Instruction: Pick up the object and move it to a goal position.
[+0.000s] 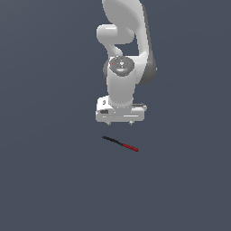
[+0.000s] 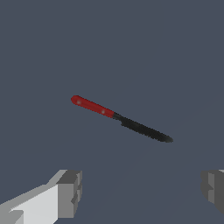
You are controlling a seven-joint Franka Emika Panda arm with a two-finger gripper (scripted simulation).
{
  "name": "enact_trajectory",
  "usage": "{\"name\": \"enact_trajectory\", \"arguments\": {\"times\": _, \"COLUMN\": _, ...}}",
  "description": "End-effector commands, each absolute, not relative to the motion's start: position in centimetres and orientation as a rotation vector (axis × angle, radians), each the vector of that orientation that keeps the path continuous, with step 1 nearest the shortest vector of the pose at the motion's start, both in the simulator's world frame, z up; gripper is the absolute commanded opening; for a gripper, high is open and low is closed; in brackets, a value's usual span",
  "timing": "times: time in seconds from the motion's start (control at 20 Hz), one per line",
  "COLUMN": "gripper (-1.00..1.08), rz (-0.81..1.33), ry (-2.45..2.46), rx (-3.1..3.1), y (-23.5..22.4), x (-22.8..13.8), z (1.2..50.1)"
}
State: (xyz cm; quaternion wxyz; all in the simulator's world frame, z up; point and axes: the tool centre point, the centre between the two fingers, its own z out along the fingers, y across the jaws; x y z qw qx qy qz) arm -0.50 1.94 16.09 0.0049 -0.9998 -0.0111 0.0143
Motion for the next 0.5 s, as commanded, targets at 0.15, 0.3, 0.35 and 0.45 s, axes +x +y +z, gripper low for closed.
{"name": "enact_trajectory", "arguments": {"times": 0.15, "gripper": 1.00, "rz": 0.045, "ry": -0.044, "rx": -3.131, "y": 1.95, "x": -0.47, "z": 16.04}}
{"name": "enact_trajectory", "arguments": {"times": 0.3, "gripper": 1.00, "rz": 0.044, "ry": -0.073, "rx": -3.132, "y": 1.93, "x": -0.41, "z": 15.87}}
{"name": "enact_trajectory", "arguments": {"times": 0.35, "gripper": 1.00, "rz": 0.044, "ry": -0.087, "rx": -3.132, "y": 1.92, "x": -0.38, "z": 15.79}}
{"name": "enact_trajectory", "arguments": {"times": 0.45, "gripper": 1.00, "rz": 0.044, "ry": -0.123, "rx": -3.132, "y": 1.91, "x": -0.32, "z": 15.59}}
